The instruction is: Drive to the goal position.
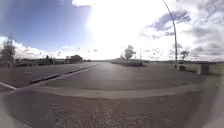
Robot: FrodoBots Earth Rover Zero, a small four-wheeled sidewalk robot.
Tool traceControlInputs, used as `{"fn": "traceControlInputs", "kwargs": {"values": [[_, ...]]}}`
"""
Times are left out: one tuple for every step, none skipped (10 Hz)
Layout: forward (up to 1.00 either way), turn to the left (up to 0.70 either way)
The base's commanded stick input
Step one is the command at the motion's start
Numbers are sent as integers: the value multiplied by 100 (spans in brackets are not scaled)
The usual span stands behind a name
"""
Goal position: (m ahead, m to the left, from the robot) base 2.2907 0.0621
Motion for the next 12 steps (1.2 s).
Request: {"fn": "traceControlInputs", "kwargs": {"values": [[0,0],[0,0],[6,0],[24,0],[43,0],[61,0],[79,0],[97,0],[100,0],[100,0],[100,0],[100,0]]}}
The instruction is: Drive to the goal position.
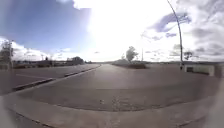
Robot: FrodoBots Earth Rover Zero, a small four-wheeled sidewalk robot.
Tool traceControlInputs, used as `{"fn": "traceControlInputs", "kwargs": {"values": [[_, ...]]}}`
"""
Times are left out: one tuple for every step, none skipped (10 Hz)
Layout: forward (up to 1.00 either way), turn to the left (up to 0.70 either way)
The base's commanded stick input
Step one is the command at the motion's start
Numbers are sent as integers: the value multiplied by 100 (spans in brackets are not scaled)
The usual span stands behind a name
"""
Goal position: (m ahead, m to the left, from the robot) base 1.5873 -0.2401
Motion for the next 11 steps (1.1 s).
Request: {"fn": "traceControlInputs", "kwargs": {"values": [[100,0],[100,0],[100,0],[100,0],[100,0],[100,0],[100,0],[100,0],[100,0],[100,0],[100,0]]}}
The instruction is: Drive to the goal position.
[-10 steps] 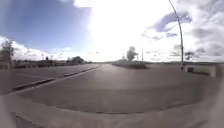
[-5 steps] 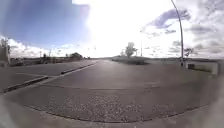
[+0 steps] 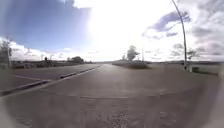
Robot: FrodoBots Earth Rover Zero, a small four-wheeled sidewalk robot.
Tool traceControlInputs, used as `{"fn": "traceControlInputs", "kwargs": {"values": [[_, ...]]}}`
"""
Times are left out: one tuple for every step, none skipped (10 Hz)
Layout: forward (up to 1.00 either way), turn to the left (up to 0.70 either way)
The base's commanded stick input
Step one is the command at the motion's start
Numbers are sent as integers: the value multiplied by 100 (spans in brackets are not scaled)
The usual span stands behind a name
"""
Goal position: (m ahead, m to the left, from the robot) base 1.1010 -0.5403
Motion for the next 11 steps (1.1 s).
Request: {"fn": "traceControlInputs", "kwargs": {"values": [[100,0],[100,0],[100,0],[100,0],[100,0],[100,0],[100,0],[100,0],[100,0],[100,0],[100,0]]}}
